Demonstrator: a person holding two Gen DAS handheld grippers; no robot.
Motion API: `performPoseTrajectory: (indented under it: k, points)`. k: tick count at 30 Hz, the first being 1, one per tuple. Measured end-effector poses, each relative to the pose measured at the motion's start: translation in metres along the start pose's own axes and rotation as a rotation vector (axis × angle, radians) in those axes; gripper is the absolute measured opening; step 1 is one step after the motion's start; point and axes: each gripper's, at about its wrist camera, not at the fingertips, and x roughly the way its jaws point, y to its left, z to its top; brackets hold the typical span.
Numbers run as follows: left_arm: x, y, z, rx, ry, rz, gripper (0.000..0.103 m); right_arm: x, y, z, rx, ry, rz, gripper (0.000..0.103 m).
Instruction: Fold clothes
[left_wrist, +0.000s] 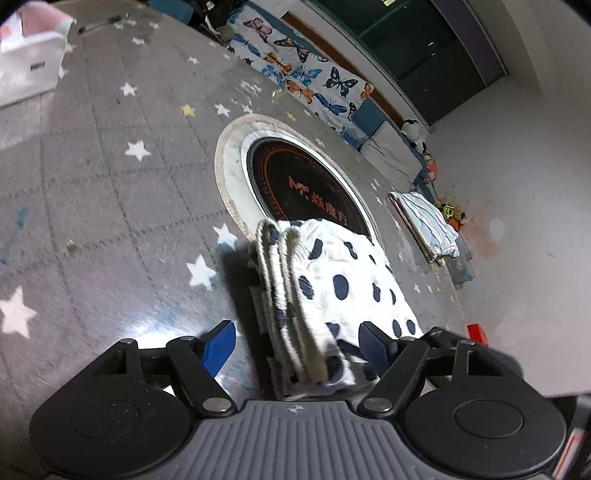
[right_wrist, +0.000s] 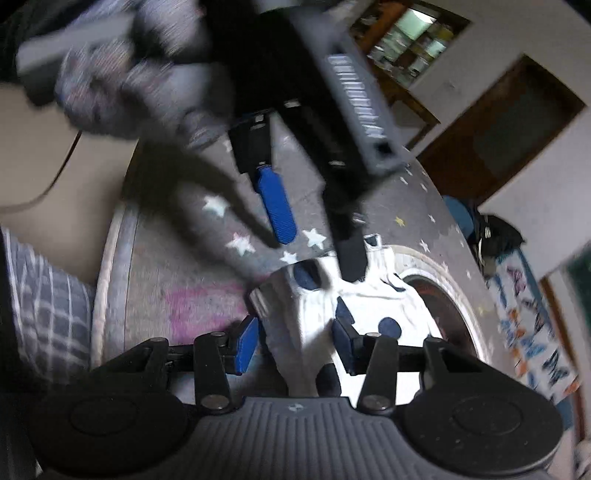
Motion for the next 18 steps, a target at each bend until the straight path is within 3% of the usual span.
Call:
performPoseTrajectory:
  k: [2,3,9,18]
  points:
    - [0.003,-0.001,-0.001,-0.017,0.006,-0.008,0.076,0.002,0.005,0.001,-0.035,-0.001,-0.008,0.044]
    - [0.005,-0.002,-0.001,-0.025,0.01,-0.012,0.077,0.002,0.006,0.002,-0.036,-0.001,-0.01,0.036]
    - [0.007,0.003,-0.002,-0.118,0.004,-0.033,0.082,-0.001,-0.002,-0.001,0.062,-0.038,0.005,0.023]
    - [0.018,0.007,-0.004,-0.268,-0.007,-0.099,0.087,-0.018,-0.023,-0.003,0.196,-0.099,-0.026,0.019]
